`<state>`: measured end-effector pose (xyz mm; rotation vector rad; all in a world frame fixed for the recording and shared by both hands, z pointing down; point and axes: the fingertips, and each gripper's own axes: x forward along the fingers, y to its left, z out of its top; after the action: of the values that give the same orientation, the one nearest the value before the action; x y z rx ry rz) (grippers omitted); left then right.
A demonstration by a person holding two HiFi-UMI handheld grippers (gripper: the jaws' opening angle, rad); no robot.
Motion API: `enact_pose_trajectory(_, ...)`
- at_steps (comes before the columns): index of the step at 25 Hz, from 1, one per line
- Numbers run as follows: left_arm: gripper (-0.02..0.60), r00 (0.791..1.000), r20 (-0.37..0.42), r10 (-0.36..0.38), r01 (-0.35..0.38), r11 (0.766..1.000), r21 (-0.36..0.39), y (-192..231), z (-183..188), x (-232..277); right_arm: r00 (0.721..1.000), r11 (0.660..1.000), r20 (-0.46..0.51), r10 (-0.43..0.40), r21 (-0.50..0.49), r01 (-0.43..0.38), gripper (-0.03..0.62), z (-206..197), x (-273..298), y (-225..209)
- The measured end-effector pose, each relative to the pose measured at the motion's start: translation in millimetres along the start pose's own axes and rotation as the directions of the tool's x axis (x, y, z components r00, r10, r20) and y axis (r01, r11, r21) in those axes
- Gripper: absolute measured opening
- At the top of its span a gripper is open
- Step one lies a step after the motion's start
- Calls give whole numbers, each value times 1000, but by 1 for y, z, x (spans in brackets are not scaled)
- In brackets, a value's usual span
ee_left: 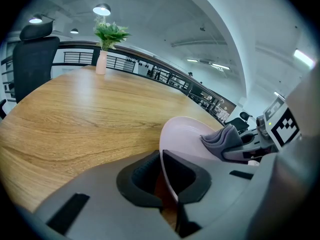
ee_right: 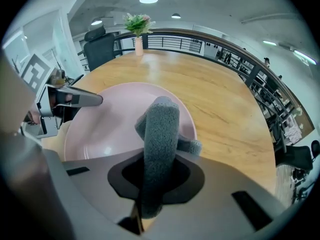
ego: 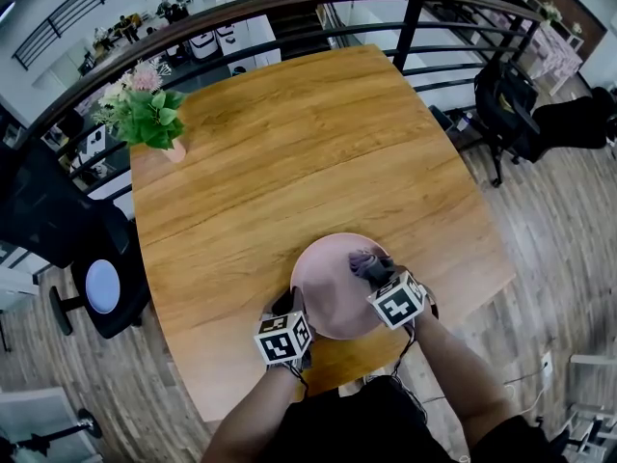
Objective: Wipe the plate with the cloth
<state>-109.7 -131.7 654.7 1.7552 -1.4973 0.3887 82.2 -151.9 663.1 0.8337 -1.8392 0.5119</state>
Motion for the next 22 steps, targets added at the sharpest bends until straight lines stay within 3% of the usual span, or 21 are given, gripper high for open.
enact_pose_trajectory(5, 34, 1000, -5, -7, 7, 1000, -5, 0, 1, 1, 996, 998, 75, -41, 40, 38, 52, 12, -1, -8)
enact_pose_trajectory(12, 35, 1000, -11, -8, 8, 1000, 10, -2, 2, -1, 976, 997, 214, -26, 80, 9, 52, 26, -19, -7)
enact_pose_trajectory(16, 35, 1000, 27, 11, -13, 997, 82, -6, 11, -12, 940, 995, 341, -7, 92, -26, 52, 38, -42, -10)
enact_pose_trajectory(22, 34, 985, 171, 23, -56, 980, 192, -24, 46, -49, 865, 986, 501, 30, 127, -108, 52, 50, -90, -13)
